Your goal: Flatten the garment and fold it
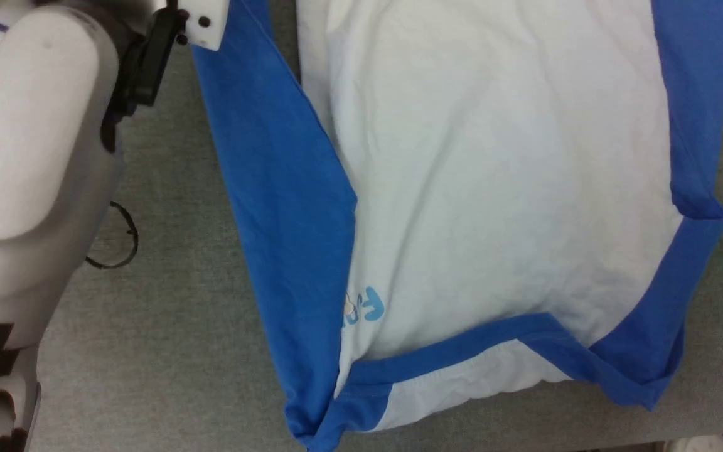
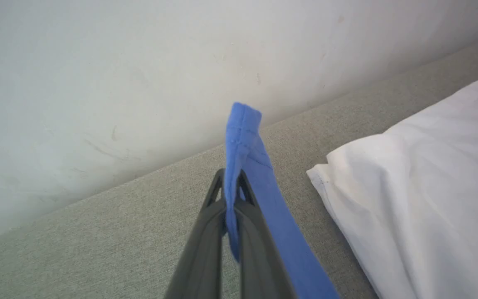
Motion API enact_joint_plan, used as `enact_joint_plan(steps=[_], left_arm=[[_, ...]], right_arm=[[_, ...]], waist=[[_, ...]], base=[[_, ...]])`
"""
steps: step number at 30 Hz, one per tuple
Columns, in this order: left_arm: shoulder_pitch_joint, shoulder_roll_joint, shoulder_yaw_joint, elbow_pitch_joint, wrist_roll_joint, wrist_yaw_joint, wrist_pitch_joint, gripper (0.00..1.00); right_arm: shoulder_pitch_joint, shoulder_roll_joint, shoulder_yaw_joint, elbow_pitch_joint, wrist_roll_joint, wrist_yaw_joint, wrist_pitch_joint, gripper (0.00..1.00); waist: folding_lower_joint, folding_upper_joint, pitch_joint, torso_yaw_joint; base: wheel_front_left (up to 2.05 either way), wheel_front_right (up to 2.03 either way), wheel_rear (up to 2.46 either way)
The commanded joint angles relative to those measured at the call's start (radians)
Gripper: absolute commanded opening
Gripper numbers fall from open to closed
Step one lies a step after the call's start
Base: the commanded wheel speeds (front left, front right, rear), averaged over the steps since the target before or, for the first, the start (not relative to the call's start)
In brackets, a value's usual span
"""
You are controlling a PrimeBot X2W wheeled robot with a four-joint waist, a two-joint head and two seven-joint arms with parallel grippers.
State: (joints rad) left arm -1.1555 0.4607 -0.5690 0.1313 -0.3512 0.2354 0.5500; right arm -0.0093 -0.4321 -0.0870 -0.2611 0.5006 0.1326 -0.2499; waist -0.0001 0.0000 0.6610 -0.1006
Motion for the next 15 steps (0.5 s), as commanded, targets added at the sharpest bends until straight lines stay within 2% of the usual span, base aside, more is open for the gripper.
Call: enact_joint_plan(steps=[1, 4, 9, 15], left_arm=[[0.029, 0.004, 0.019, -0.022, -0.013, 0.008, -0.032, 0.00], [0.081, 0.030, 0.042, -0.060, -0.031, 0.010, -0.081, 0.00], [0.191, 0.086, 0.100, -0.136, -0.071, 0.037, -0.125, 0.00], [0.409, 0.208, 0.225, -0.256, -0.142, 0.096, -0.159, 0.00]], right_arm=[[0.010, 0.011, 0.002, -0.001, -0.012, -0.002, -0.001, 1.00], [0.026, 0.033, 0.002, -0.004, -0.025, -0.002, 0.016, 1.00], [0.059, 0.074, -0.004, -0.011, -0.051, -0.002, 0.048, 1.00], [0.116, 0.146, -0.010, -0.038, -0.098, -0.002, 0.105, 1.00]], waist=[[0.0001, 0.0000, -0.075, 0.028], [0.0001, 0.0000, -0.142, 0.040], [0.0001, 0.0000, -0.240, 0.054], [0.0001, 0.0000, -0.365, 0.074]], base=[[0.00, 0.00, 0.00], [0.00, 0.00, 0.00], [0.00, 0.00, 0.00], [0.00, 0.00, 0.00]])
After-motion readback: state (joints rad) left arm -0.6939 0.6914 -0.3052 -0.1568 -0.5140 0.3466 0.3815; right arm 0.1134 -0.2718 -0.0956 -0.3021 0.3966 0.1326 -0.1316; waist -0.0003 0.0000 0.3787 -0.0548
